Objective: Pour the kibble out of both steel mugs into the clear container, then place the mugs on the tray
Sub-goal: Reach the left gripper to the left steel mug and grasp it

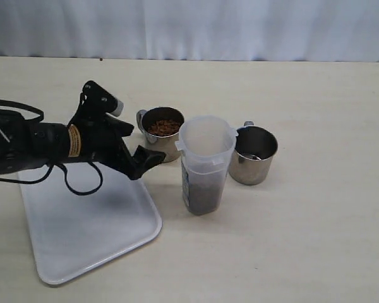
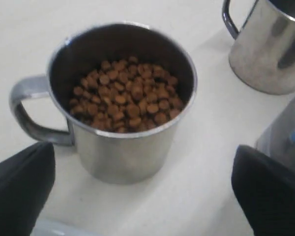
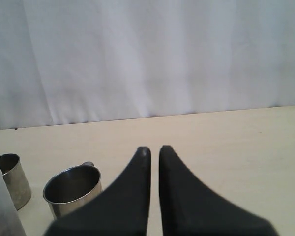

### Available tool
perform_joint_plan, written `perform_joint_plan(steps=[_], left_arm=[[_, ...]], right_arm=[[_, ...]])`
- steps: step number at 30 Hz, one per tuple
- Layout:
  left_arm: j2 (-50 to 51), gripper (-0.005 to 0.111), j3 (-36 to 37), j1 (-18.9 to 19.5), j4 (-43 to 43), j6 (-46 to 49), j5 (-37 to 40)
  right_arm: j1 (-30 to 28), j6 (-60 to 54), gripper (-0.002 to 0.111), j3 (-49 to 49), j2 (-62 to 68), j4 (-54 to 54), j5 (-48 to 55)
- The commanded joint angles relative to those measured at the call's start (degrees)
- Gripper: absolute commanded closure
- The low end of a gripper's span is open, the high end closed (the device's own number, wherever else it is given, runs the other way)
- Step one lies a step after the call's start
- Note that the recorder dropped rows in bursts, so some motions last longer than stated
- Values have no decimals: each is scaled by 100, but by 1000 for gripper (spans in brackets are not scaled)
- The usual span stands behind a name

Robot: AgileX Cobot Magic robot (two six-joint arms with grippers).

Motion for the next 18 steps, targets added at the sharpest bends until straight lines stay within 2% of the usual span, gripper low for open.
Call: perform_joint_plan(steps=[1,5,7,18], left_arm=[[168,7,-385,-23,69,-195,278],[470,7,-592,-23,93,-360,514],[646,7,-677,-23,362,-372,338],[1259,7,-1406,-23,548,-394,10]], right_arm=[[24,-20,103,16,-19,13,18],[24,-20,103,16,-19,13,18],[24,-20,103,16,-19,13,18],[24,-20,103,16,-19,13,18]])
